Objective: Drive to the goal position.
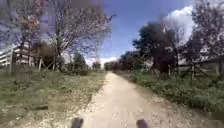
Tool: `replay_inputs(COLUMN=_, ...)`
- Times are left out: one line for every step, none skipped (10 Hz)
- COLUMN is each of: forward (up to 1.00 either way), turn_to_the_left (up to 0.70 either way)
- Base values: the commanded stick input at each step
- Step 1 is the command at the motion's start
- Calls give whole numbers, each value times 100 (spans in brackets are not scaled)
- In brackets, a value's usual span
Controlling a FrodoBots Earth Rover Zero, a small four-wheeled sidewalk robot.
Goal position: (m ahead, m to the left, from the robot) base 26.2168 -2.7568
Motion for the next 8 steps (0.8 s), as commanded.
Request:
replay_inputs(forward=65, turn_to_the_left=-28)
replay_inputs(forward=65, turn_to_the_left=-15)
replay_inputs(forward=65, turn_to_the_left=0)
replay_inputs(forward=65, turn_to_the_left=0)
replay_inputs(forward=65, turn_to_the_left=0)
replay_inputs(forward=65, turn_to_the_left=0)
replay_inputs(forward=65, turn_to_the_left=0)
replay_inputs(forward=65, turn_to_the_left=0)
